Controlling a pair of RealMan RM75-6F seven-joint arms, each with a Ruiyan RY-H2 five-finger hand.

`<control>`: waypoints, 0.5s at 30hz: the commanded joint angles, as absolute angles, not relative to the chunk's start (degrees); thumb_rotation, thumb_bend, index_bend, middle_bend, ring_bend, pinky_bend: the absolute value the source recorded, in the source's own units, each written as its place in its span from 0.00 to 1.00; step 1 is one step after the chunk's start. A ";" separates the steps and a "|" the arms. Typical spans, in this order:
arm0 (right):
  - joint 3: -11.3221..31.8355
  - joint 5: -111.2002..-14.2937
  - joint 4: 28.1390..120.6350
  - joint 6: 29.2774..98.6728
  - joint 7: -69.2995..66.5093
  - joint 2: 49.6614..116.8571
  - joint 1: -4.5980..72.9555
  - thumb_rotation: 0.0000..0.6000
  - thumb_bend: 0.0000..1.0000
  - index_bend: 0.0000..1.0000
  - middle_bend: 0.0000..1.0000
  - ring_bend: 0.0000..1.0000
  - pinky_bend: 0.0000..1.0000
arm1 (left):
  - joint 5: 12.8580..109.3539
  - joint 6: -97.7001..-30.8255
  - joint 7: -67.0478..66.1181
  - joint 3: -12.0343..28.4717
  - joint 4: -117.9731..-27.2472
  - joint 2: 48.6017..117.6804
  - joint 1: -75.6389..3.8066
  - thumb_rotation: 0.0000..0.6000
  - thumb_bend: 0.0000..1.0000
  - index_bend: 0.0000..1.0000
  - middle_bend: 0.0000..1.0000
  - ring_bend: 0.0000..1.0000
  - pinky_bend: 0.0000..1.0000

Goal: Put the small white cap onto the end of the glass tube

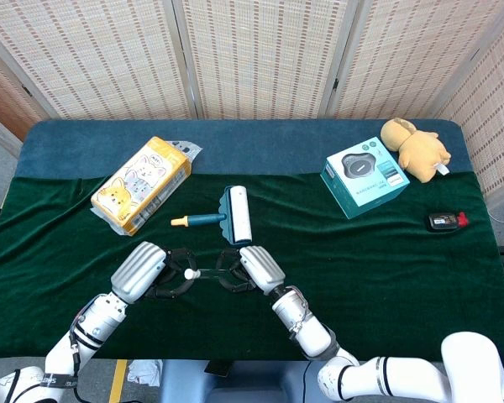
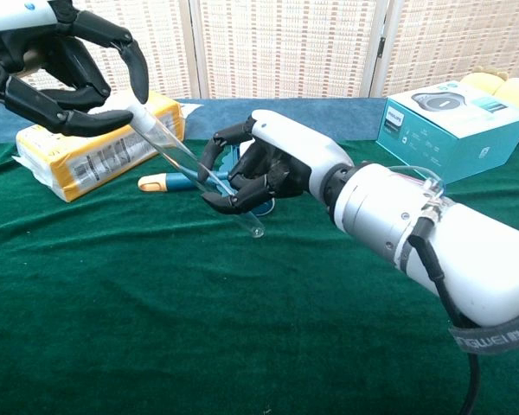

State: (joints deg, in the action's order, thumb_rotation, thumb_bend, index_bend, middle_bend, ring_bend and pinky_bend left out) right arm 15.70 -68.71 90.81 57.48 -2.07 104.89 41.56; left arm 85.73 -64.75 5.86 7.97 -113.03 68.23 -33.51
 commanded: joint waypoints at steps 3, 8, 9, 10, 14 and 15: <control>15.80 -68.67 90.84 57.55 -2.14 105.06 41.63 1.00 0.63 0.88 0.99 1.00 1.00 | 85.75 -64.84 5.99 7.89 -112.91 68.38 -33.53 1.00 0.43 0.61 1.00 0.88 0.74; 15.81 -68.65 90.82 57.64 -1.95 105.22 41.70 1.00 0.63 0.88 0.99 1.00 1.00 | 85.81 -64.92 6.05 7.80 -112.75 68.45 -33.55 1.00 0.43 0.61 1.00 0.88 0.74; 15.78 -68.57 90.80 57.63 -1.91 105.23 41.69 1.00 0.63 0.88 0.99 1.00 1.00 | 85.84 -65.01 6.08 7.79 -112.74 68.44 -33.53 1.00 0.43 0.61 1.00 0.88 0.74; 15.79 -68.48 90.75 57.61 -1.87 105.26 41.69 1.00 0.63 0.88 0.99 1.00 1.00 | 85.85 -65.07 6.12 7.80 -112.70 68.44 -33.52 1.00 0.43 0.61 1.00 0.88 0.74; 15.66 -68.26 90.48 57.55 -1.59 105.27 41.68 1.00 0.63 0.88 0.99 1.00 1.00 | 85.76 -64.46 6.44 7.51 -112.75 67.92 -33.64 1.00 0.43 0.43 1.00 0.88 0.74; 15.62 -68.17 90.43 57.52 -1.39 105.20 41.68 1.00 0.63 0.88 0.99 1.00 1.00 | 85.78 -64.38 6.57 7.47 -112.73 67.80 -33.67 1.00 0.43 0.32 1.00 0.87 0.74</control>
